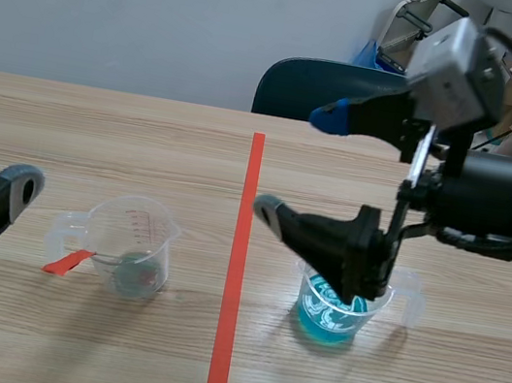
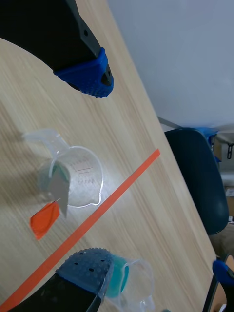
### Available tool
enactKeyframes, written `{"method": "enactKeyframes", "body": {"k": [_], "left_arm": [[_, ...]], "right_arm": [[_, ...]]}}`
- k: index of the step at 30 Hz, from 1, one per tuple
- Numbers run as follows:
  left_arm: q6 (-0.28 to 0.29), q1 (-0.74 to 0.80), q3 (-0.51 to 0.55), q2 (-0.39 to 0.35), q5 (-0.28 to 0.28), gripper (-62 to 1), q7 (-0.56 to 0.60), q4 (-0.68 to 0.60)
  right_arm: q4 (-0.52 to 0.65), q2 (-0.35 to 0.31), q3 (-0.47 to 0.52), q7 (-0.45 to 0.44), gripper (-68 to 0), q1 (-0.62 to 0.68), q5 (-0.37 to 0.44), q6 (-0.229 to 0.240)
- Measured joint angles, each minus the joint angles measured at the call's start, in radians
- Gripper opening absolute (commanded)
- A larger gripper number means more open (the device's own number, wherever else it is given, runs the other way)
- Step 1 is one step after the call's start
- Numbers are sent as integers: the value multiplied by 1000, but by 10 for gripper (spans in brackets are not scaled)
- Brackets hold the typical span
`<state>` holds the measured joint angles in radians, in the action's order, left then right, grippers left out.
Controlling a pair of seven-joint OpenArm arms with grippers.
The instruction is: Do the redox reaction experiment
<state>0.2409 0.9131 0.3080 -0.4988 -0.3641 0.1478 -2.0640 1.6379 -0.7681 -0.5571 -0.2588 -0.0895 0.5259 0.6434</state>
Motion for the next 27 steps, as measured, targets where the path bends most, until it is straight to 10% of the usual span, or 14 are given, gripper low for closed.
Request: {"method": "enactKeyframes", "body": {"k": [13,27], "left_arm": [[50,-127,0,32,86,14,-32,0],[48,-129,0,42,106,14,-32,0]], "right_arm": [[235,14,513,119,4,468,78,4],[346,14,794,73,4,805,130,-45]]}}
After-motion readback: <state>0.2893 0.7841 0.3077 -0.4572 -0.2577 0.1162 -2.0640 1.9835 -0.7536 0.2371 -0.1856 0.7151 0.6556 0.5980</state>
